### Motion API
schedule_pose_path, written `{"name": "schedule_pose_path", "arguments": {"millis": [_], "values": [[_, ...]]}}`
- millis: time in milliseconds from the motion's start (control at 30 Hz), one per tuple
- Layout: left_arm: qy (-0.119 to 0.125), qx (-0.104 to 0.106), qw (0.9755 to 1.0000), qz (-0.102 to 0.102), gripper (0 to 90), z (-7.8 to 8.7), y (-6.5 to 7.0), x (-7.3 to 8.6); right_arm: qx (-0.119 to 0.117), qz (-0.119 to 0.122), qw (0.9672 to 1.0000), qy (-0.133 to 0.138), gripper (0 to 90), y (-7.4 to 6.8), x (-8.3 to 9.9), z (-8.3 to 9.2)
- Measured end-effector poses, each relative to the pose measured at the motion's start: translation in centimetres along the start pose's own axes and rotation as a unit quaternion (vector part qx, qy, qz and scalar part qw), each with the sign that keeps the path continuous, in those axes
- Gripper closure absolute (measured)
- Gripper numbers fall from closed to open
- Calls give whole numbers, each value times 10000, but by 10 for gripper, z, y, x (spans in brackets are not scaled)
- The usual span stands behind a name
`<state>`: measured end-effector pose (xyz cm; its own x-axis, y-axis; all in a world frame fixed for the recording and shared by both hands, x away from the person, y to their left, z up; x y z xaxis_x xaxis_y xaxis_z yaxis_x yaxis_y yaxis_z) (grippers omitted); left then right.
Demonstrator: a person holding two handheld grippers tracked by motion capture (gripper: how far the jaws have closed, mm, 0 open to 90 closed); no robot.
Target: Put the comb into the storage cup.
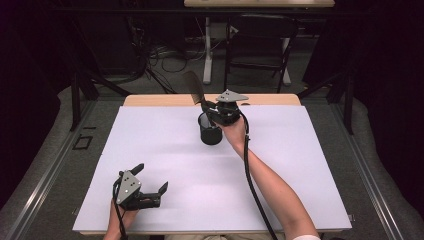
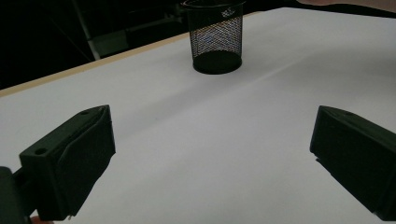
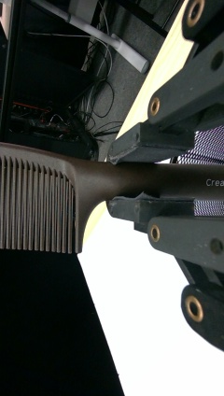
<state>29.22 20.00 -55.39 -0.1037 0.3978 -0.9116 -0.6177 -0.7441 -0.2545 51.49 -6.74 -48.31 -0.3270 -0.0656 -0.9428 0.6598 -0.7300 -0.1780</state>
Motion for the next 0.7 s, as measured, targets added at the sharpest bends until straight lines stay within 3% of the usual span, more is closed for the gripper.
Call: {"name": "schedule_pose_path", "arguments": {"millis": [700], "values": [[1, 3, 10000, -2, 0, 0, 0, 0, 27, -28, 9999, -134, 728, 3, 12, -3]]}}
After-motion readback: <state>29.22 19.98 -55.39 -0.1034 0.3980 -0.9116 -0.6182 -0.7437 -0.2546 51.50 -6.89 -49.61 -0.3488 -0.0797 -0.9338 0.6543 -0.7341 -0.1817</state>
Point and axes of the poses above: each handheld gripper's, and its own axes: z roughly backward along the jaws, x roughly out of its underside, y roughly to its right, the point moved 3 cm from there along -z, roughly forward along the jaws, and after that the axes turned 10 degrees about -z, right-handed, at the moved point
